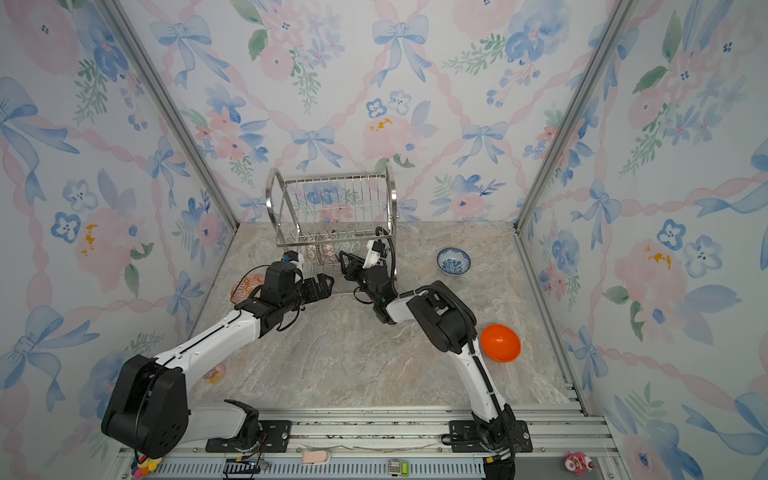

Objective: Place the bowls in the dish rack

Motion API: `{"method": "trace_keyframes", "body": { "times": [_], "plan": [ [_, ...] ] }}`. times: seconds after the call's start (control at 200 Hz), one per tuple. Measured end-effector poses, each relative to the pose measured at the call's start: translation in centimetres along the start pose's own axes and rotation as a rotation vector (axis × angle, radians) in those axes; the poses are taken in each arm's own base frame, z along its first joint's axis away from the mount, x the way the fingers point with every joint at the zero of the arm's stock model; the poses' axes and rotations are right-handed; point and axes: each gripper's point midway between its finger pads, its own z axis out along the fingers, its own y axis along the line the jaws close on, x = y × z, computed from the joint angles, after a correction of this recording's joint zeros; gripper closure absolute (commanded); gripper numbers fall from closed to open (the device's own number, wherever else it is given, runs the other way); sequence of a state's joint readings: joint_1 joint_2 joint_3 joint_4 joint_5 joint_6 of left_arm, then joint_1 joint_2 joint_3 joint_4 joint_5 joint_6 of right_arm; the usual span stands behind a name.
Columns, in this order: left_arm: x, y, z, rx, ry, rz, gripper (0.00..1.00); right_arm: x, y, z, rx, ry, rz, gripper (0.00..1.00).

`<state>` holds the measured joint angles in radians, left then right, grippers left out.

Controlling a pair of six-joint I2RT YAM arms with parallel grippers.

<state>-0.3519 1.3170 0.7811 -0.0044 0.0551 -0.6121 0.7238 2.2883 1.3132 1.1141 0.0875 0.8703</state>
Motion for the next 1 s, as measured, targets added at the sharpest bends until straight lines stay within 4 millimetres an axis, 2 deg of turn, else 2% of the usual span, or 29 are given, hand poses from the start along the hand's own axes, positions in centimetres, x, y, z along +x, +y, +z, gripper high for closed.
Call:
{"method": "trace_keyframes", "body": {
  "times": [0.065,0.24,0.425,0.66,1.0],
  "plan": [
    [0.4,-0.1,-0.5,0.013,0.005,-0.006,0.02,-0.1,0.1,-0.1,0.039,-0.012,0.012,0.52],
    [1.0,-0.3,-2.0,0.047,-0.005,-0.018,0.02,-0.3,-1.3,-0.5,0.17,-0.027,0.065,0.5],
    [1.8,-0.2,-2.4,0.062,0.007,-0.019,0.02,-0.4,-2.8,-0.8,0.267,-0.034,0.108,0.48],
    [2.3,-0.1,-2.5,0.067,0.016,-0.023,0.02,-0.9,-2.9,-0.2,0.292,-0.03,0.161,0.48],
    [1.9,0.6,-2.5,0.067,0.013,-0.044,0.02,-1.7,-3.6,1.5,0.301,-0.028,0.219,0.5]
  ]
}}
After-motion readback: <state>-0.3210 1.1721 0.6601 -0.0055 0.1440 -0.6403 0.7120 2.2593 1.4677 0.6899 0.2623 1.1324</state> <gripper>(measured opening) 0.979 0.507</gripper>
